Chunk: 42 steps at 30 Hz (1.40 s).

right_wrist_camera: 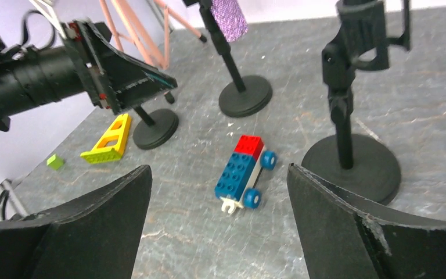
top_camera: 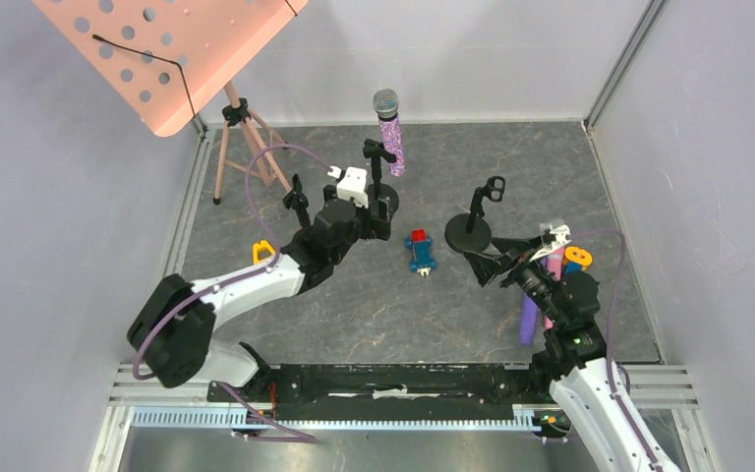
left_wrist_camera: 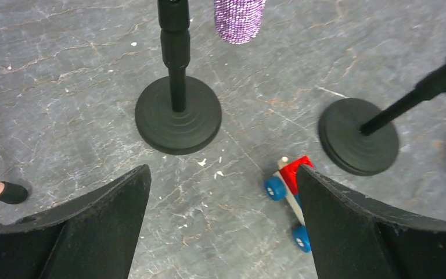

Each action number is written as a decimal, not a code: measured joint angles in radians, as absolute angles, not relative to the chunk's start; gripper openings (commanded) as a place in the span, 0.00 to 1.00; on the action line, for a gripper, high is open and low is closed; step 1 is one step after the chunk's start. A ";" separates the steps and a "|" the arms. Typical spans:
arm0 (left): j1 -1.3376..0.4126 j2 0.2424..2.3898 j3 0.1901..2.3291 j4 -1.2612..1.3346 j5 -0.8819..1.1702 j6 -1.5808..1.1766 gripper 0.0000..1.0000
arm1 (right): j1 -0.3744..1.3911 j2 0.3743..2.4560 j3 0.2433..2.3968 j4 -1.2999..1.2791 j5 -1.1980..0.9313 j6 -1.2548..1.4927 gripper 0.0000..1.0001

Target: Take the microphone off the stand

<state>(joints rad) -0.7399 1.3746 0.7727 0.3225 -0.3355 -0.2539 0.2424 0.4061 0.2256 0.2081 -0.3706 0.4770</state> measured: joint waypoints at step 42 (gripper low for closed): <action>-0.512 1.991 0.938 1.055 -0.055 -0.211 0.67 | 0.242 0.539 0.289 0.058 -0.260 0.284 0.94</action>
